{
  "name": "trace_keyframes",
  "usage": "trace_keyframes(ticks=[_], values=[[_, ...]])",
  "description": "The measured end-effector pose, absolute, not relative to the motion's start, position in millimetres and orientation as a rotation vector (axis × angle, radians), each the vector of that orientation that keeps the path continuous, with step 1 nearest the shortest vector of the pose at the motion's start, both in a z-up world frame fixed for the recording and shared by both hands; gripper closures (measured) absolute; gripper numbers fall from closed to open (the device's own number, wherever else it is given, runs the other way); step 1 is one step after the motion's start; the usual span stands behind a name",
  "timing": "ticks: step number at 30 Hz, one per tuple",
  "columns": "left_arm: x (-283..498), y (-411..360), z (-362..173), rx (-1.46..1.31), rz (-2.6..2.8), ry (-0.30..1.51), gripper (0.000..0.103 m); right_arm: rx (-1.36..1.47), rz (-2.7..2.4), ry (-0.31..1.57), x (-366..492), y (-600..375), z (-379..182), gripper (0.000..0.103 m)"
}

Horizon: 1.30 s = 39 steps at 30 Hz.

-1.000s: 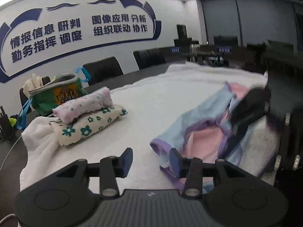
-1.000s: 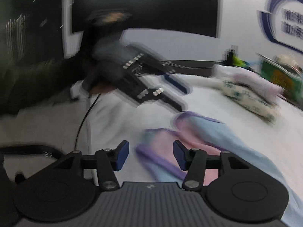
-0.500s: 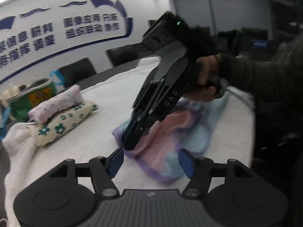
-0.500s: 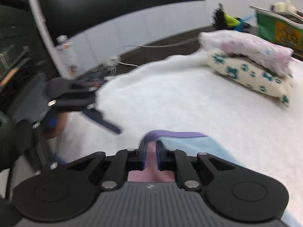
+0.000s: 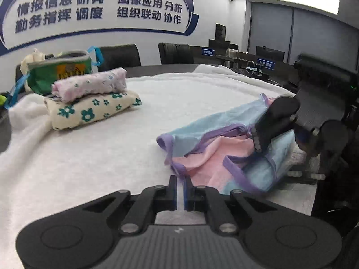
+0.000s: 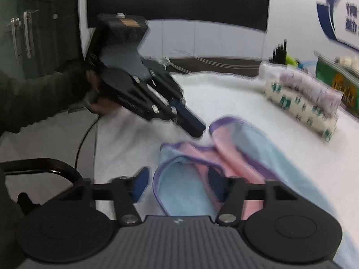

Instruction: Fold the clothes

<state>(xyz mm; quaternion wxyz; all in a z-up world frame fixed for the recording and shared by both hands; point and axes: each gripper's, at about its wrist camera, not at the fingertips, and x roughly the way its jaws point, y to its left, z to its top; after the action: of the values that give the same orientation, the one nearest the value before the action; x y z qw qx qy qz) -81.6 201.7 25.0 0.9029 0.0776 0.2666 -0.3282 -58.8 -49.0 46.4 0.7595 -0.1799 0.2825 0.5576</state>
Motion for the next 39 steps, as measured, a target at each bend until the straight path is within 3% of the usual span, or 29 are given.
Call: trace_keyframes(ticks=[1,4,5,8,13,15,17,19,20,25,28,32,34,36,39], values=[[-87.0,203.9,27.1,0.159,-0.696,0.535,0.089,-0.381,1.209,0.646,-56.2,-43.2,42.1,0.101],[-107.2,204.2,34.6,0.196,-0.766,0.459,0.050,-0.339,1.188,0.603,-47.1,-39.7,52.6,0.101],[-112.4,201.4,36.3,0.217,-0.777,0.432,0.044,-0.313,1.192,0.585,-40.7,-39.9,59.1,0.101],[-103.3,184.6,32.4,0.272,-0.753,0.437,0.040,-0.275,1.180,0.568,-20.8,-35.0,71.0,0.101],[-57.7,168.0,19.0,0.229,-0.636,0.598,0.040,-0.300,1.200,0.695,3.3,-14.3,51.2,0.100],[-53.5,165.8,20.9,0.210,-0.650,0.606,0.052,-0.280,1.163,0.701,3.2,-20.6,50.7,0.099],[-51.0,159.6,22.0,0.229,-0.642,0.644,0.076,-0.249,1.135,0.664,-0.2,-38.3,60.5,0.096],[-45.6,156.8,23.1,0.208,-0.636,0.699,0.082,-0.220,1.101,0.604,-3.2,-61.5,72.9,0.072],[-44.0,156.6,24.7,0.197,-0.635,0.716,0.091,-0.214,1.072,0.559,-9.5,-76.6,80.1,0.068],[-32.3,161.5,37.6,0.140,-0.643,0.791,0.094,-0.395,0.943,0.431,-62.2,-74.7,75.5,0.057],[-30.2,155.2,43.7,0.200,-0.636,0.810,0.094,-0.565,0.882,0.372,-91.7,-34.1,50.8,0.056],[-32.8,141.6,53.7,0.259,-0.644,0.825,0.095,-0.688,0.744,0.336,-99.9,15.0,21.1,0.057],[-33.8,134.3,63.8,0.267,-0.663,0.810,0.095,-0.642,0.693,0.341,-93.1,22.6,20.5,0.088],[-35.0,126.2,79.7,0.257,-0.704,0.775,0.095,-0.529,0.667,0.355,-84.2,7.6,28.3,0.099],[-37.6,111.4,111.6,0.177,-0.861,0.666,0.083,-0.297,0.612,0.380,-74.8,-34.6,40.6,0.100]])
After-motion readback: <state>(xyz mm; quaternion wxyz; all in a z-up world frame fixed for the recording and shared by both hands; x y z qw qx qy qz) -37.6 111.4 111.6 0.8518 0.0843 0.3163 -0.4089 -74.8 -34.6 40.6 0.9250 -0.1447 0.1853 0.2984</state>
